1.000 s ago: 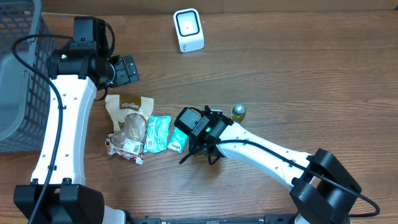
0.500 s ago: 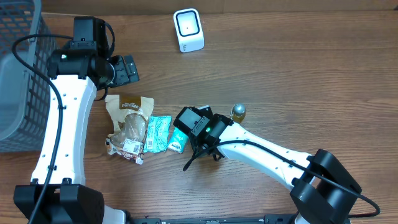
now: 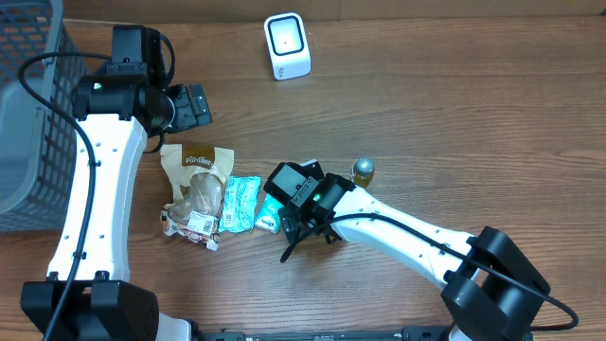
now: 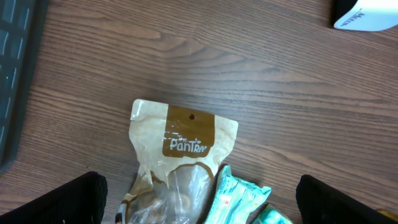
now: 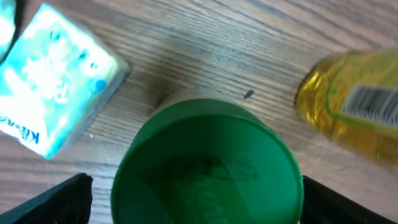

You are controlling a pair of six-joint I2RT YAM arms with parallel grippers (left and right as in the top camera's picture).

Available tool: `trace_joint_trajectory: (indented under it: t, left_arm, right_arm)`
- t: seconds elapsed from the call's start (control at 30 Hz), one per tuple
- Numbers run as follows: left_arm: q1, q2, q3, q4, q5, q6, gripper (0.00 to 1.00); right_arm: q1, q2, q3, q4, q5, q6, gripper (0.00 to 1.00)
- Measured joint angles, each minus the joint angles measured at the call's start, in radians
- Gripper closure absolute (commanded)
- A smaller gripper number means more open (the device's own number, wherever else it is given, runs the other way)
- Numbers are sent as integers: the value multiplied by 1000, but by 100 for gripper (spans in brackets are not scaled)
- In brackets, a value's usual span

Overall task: Scan the item barcode
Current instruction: 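Close the right gripper on the green-lidded jar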

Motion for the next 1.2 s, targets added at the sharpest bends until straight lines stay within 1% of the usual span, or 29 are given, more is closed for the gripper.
trace_joint_trajectory:
  t: [0.13, 0.23, 0.33, 0.37, 0.43, 0.47, 0.6, 0.73, 0.87, 0.9, 0.93, 1.0, 1.2]
  left_arm:
    - [0, 0, 0, 0, 0, 0, 1]
    - [0, 0, 0, 0, 0, 0, 0]
    - [0, 0, 0, 0, 0, 0, 0]
    - [0, 0, 0, 0, 0, 0, 0]
    - [0, 0, 0, 0, 0, 0, 0]
    - [0, 0, 0, 0, 0, 0, 0]
    - [0, 0, 0, 0, 0, 0, 0]
    - [0, 0, 0, 0, 0, 0, 0]
    - [0, 0, 0, 0, 0, 0, 0]
    - [0, 0, 0, 0, 0, 0, 0]
    - [0, 0, 0, 0, 0, 0, 1]
    - [0, 0, 0, 0, 0, 0, 0]
    - [0, 0, 0, 0, 0, 0, 0]
  right_arm:
    - [0, 0, 0, -5, -1, 180, 7]
    - [0, 0, 0, 3, -1, 289, 14]
    - [0, 0, 0, 34, 0, 354, 22]
    - [0, 0, 0, 40, 0, 369, 27]
    - [0, 0, 0, 45, 3, 387, 32]
    - [0, 0, 0, 47, 6, 393, 33]
    - [0, 0, 0, 48, 10, 381, 33]
    - [0, 0, 0, 50, 5, 301, 33]
    - [0, 0, 0, 48, -5, 197, 32]
    - [0, 0, 0, 45, -6, 180, 28]
    - [0, 0, 0, 42, -8, 169, 21]
    - [0, 0, 0, 40, -13, 154, 0]
    - [0, 0, 0, 63, -20, 135, 0]
